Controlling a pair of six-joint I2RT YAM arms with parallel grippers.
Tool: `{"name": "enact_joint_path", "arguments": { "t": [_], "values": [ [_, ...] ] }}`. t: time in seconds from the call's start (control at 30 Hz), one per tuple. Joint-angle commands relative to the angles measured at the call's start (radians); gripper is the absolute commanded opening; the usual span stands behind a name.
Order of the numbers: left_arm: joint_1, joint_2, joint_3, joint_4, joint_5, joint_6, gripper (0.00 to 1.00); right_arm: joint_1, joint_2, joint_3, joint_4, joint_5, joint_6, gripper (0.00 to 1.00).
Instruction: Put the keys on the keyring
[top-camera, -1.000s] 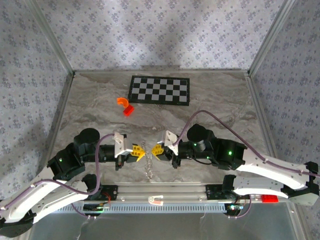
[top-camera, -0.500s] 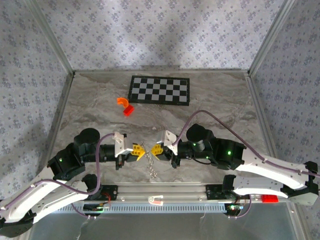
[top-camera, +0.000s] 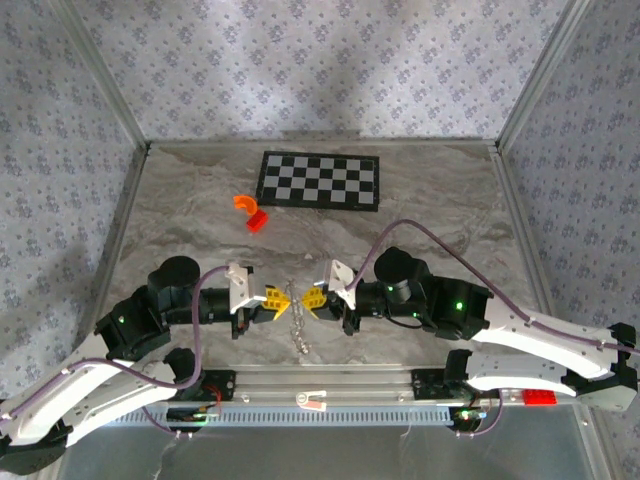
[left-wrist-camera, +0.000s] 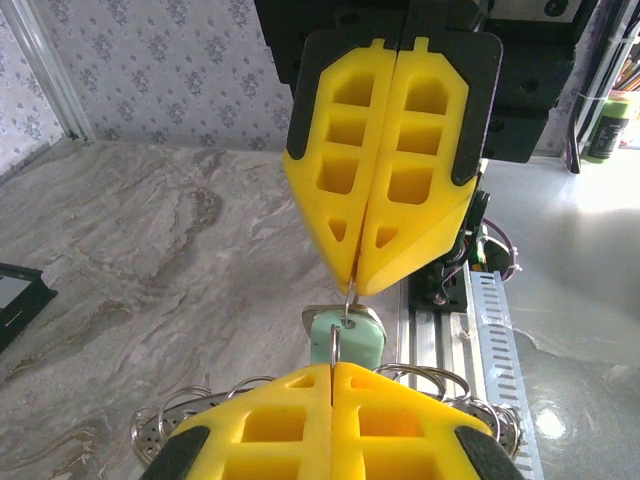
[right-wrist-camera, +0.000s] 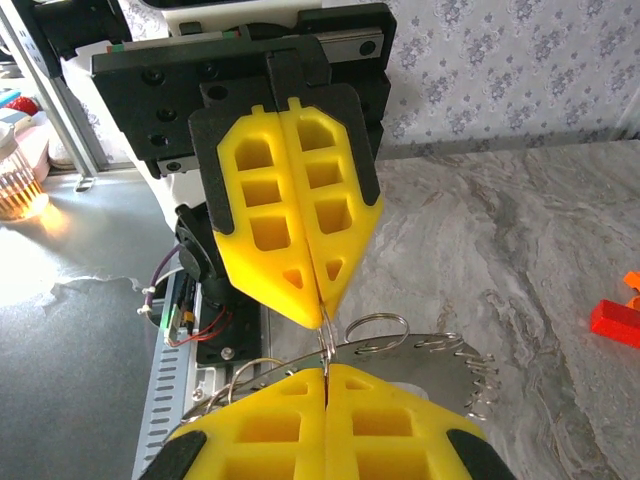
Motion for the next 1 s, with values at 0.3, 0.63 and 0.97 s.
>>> {"name": "enact_joint_path", "arguments": {
  "t": [0.3, 0.63, 0.97],
  "values": [
    [-0.008, 0.0, 0.027, 0.027, 0.007, 0.014, 0.0, -0.006, 0.012, 0.015, 0.023, 0.023, -0.008, 0.0],
    [-0.008, 0.0, 0.026, 0.023, -0.007, 0.015, 0.0, -0.006, -0.002, 0.004, 0.025, 0.012, -0.005, 0.0],
    [-0.008, 0.001, 0.027, 0.025, -0.007, 0.014, 0.0, -0.006, -0.009, -0.009, 0.038, 0.007, -0.002, 0.0]
  ]
}}
